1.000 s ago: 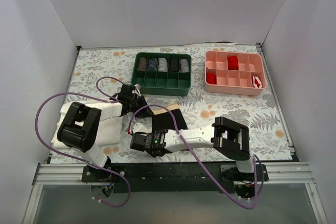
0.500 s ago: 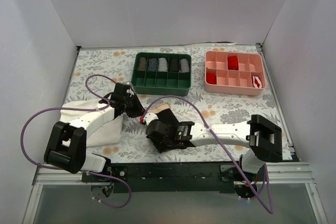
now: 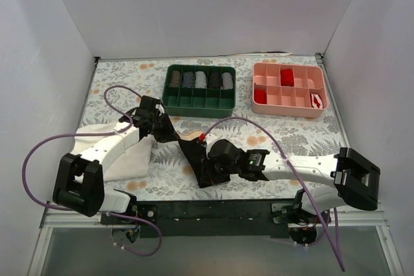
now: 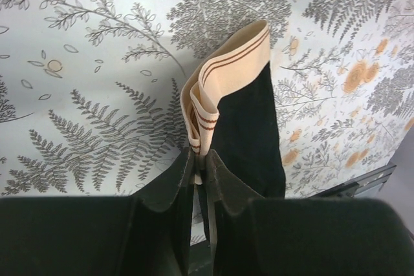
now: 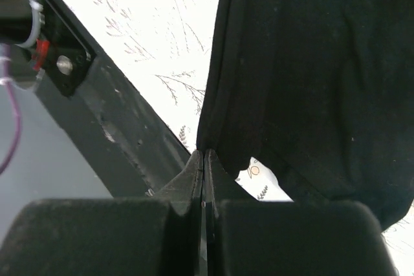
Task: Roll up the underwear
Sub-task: Fold the underwear at the center of the board.
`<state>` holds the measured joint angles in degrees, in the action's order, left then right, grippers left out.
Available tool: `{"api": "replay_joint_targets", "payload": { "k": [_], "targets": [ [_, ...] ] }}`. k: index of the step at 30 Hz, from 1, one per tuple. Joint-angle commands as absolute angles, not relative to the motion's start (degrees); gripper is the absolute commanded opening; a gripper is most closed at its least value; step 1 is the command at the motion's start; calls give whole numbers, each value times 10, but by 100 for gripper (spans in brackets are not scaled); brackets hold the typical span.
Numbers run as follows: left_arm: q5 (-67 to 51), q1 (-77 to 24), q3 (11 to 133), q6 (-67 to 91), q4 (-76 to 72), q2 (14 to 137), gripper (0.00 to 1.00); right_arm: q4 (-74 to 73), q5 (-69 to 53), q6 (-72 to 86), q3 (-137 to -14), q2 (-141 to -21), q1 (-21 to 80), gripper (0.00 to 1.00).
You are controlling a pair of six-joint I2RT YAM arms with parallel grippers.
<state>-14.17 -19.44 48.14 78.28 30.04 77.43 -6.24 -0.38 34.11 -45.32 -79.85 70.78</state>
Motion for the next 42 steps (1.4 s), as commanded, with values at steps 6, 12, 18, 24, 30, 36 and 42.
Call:
{"api": "replay_joint_targets", "payload": {
  "k": [6,12,18,24,30,36,42],
  "targets": [
    [-141,-212,545,786,298,820,7,66,-62,401,-362,-729,663,1],
    [-143,-236,588,786,299,873,8,91,-65,421,-323,-714,641,1],
    [-133,-257,635,785,307,912,9,101,-46,435,-298,-701,628,1],
    [-120,-289,675,785,321,947,9,107,-11,460,-264,-673,625,1],
    [-42,-298,656,816,336,902,9,99,-48,419,-294,-682,625,1],
    [-37,-273,590,827,338,848,8,37,-64,368,-401,-759,661,1],
    [-23,-218,532,817,359,771,8,3,-89,340,-500,-838,712,1]
  ]
}}
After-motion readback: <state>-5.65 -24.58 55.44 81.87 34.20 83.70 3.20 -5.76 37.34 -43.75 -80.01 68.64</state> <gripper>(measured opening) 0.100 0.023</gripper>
